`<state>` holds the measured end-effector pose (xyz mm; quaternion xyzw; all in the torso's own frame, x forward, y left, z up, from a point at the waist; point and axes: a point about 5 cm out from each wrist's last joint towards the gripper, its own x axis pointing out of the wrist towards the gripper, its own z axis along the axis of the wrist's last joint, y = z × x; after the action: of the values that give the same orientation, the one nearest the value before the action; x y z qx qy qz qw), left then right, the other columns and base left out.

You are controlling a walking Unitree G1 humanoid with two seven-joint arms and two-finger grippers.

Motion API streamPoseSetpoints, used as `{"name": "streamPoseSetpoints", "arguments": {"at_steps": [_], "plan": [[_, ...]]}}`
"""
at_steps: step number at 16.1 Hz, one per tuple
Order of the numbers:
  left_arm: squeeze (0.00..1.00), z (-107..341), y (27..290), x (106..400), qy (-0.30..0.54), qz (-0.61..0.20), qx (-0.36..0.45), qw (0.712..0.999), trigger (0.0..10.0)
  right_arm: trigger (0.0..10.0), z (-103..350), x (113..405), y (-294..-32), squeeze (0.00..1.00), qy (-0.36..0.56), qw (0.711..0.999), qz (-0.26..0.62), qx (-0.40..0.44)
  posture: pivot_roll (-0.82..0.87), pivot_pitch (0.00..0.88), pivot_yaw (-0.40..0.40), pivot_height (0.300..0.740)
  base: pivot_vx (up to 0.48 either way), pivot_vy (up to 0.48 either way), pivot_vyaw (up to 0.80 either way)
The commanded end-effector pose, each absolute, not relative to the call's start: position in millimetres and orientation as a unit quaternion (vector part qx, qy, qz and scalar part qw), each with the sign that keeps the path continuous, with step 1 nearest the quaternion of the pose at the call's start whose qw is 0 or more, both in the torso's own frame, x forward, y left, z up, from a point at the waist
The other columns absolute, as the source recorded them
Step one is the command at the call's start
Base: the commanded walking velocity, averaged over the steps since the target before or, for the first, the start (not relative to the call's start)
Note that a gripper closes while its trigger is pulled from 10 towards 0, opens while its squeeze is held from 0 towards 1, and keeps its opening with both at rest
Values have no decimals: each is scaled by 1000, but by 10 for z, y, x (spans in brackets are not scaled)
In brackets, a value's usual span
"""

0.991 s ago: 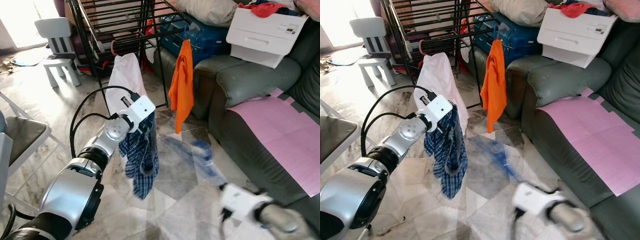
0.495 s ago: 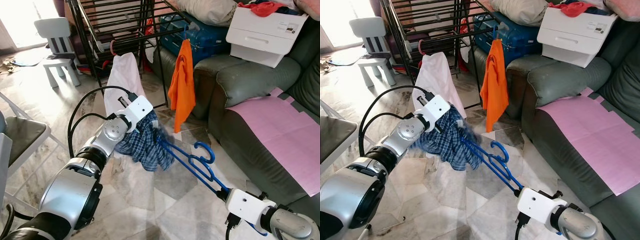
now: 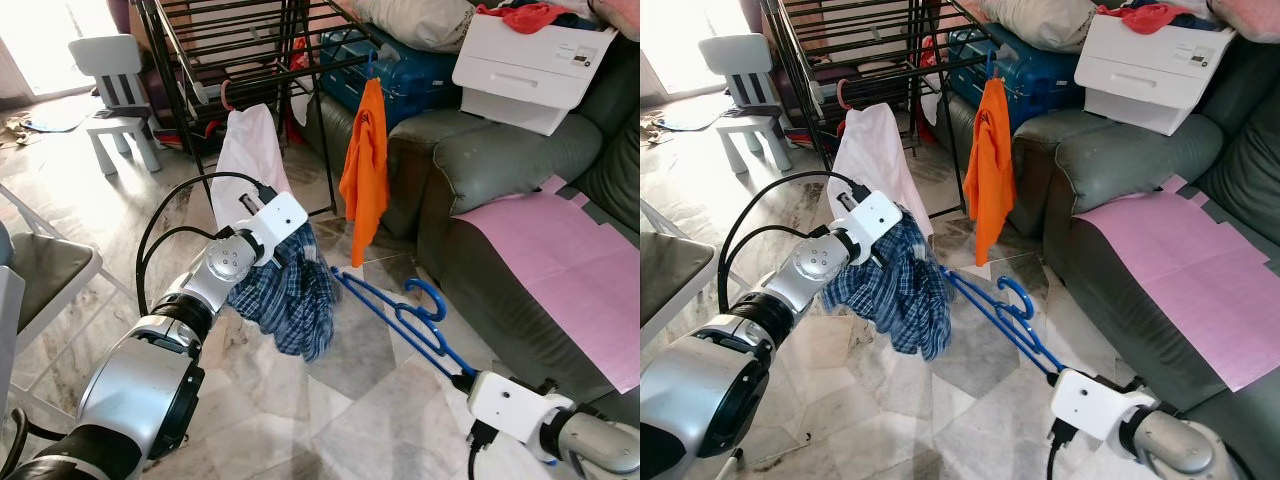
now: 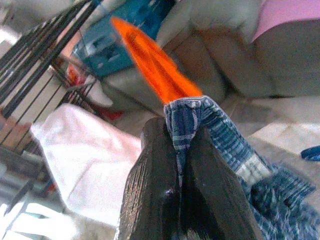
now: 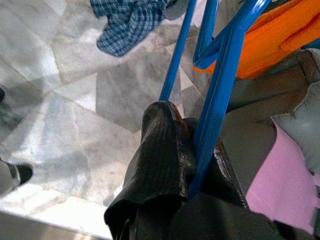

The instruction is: Hang hanger

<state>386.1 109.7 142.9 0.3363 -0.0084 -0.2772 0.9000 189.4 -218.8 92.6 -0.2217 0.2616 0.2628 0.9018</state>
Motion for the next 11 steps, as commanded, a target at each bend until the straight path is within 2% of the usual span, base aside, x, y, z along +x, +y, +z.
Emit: {"name": "streamPoseSetpoints", "arguments": {"at_steps": [1,6,11], "plan": [[0,1478,1044,3838,-36,-307,347,885,10000,10000,964,1923,-2200,0,250,903,258,-234,-52,0,62,740,0,0,0],[0,1482,981,3800,-55,-338,355,870,10000,10000,962,1963,-2135,0,242,903,269,-230,-46,0,61,740,0,0,0],[0,1642,847,3783,-105,-372,323,864,10000,10000,888,1968,-2124,0,248,906,271,-210,-45,0,62,740,0,0,0]]}}
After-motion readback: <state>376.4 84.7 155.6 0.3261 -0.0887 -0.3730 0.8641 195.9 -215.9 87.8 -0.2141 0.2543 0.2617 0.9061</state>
